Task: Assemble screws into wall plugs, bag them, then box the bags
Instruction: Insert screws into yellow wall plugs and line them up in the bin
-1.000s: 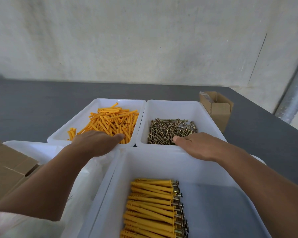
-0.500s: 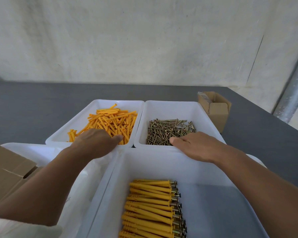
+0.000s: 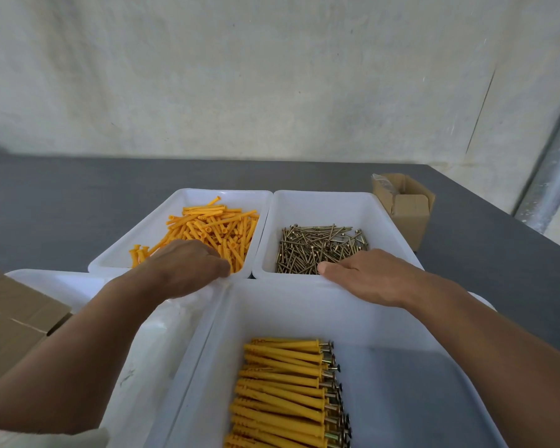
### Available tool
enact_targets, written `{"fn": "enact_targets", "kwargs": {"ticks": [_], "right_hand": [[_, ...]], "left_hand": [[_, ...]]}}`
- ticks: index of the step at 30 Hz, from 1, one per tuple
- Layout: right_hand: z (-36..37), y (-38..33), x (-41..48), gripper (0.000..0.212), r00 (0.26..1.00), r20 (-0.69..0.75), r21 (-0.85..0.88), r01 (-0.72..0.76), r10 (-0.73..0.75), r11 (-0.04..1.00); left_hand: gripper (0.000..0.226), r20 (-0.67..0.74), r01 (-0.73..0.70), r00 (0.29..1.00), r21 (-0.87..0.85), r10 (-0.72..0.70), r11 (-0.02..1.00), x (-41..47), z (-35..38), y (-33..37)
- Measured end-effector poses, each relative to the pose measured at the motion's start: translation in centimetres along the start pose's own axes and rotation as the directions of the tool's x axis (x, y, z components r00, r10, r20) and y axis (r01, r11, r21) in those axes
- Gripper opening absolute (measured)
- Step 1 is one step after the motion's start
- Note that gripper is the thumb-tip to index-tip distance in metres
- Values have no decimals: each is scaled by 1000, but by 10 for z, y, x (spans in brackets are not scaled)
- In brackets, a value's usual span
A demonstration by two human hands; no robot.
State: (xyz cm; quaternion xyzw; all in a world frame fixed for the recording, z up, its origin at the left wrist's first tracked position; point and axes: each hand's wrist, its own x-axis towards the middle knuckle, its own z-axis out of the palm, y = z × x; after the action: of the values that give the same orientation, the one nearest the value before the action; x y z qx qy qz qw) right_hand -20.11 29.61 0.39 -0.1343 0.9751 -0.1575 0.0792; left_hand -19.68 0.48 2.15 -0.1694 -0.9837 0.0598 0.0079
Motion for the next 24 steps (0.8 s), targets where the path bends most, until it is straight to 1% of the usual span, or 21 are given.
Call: {"fn": "enact_targets", "kwargs": {"ticks": [1,2,3,5,6,7,9,11,13,16,19,21,24], "right_hand": [[0,0,0,74,1000,9,1,-12,12,1000],[0,0,0,76,1000,11,2,-19,19,1000],[-1,0,0,76,1000,7,3,-19,19,1000],[-2,0,-2,72,1000,-12,8,-7,8,1000],[-3,0,-3,68,1000,-26,13,2,-1,1000],[-4,-1,-4,64,999,-42,20,10,-10,1000],[-7,-3,-6,57,998,-64,28,25,-23,999],[-11,-5,-9,53,997,-72,34,29,-26,999],[-14,-6,-13,45,997,-77,79,27,-21,997],[-18,-9,-17,26,997,-69,127,27,-18,992],[-20,-13,-19,21,998,-61,135,14,-6,991],[-20,-12,-19,20,998,-63,132,11,-2,991],[-20,-10,-18,22,995,-98,136,43,-30,990]], "left_hand": [[30,-9,-35,999,38,36,999,1,-1,-1],[29,-19,-10,1000,3,10,1000,1,-1,1],[27,-17,-6,1000,11,6,1000,1,-1,2],[21,-22,117,992,-180,-123,977,1,-3,3],[18,-1,195,979,-310,-205,931,0,-4,4],[17,1,219,971,-400,-239,890,-2,-6,4],[16,-12,217,968,-468,-252,856,-5,-9,5],[17,-27,214,966,-473,-257,855,-8,-11,9],[17,-58,213,958,-507,-280,835,-8,-12,11],[17,-151,151,947,-567,-283,810,-9,-13,13],[17,-268,82,904,-656,-333,751,-9,-16,18],[17,-338,14,858,-737,-387,676,-8,-17,19],[18,-398,-115,785,-847,-475,519,-7,-21,21]]}}
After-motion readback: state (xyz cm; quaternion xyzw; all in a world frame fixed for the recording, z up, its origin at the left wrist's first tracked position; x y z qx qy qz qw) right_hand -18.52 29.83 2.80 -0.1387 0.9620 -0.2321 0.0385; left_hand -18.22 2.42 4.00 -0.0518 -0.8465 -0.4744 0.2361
